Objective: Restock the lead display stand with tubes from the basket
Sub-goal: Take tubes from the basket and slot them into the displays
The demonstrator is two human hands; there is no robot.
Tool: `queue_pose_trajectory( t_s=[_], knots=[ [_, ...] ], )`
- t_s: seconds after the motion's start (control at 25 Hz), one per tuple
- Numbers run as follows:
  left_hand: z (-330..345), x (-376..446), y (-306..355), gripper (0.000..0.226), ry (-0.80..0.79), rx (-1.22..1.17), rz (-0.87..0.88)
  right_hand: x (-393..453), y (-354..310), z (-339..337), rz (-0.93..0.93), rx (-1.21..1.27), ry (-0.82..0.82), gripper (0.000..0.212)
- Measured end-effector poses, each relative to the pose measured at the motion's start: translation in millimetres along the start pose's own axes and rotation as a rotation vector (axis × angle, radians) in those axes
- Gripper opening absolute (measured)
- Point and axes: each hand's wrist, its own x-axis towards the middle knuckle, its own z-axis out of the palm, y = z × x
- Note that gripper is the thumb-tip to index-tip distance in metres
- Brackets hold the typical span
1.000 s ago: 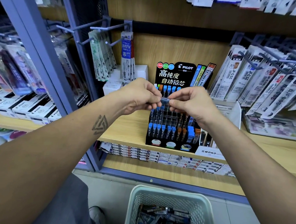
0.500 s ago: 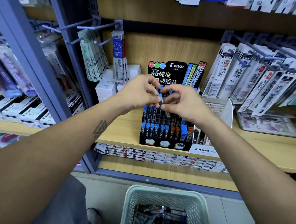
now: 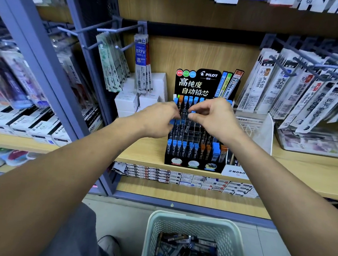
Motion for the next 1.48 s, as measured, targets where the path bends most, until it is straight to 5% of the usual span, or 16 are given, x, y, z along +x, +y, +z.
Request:
queue_pose_trajectory(
  t_s=[0.68, 1.08, 1.28, 1.48],
  knots=[
    [5.7, -0.6, -5.4, 0.047, -0.11, 0.065, 0.0, 1.4, 0.6, 27.0, -0.214, -0.385, -0.058, 0.017],
    [6.2, 1.7, -2.2, 0.048, 0.037, 0.038, -0.041, -21.7, -7.1, -6.1, -0.12, -0.33, 0.053, 0.027],
    [17.5, -5.5, 15.6, 0.072, -0.076, 0.193, -0.025, -48.5, -3.0, -22.2, -0.092, -0.31, -0.008, 0.031],
    [13.2, -4.4, 24.8, 0.056, -0.001, 0.204, -0.081, -63.6, -11.9, -29.7, -0.136, -0.29, -0.01, 0.034]
  ],
)
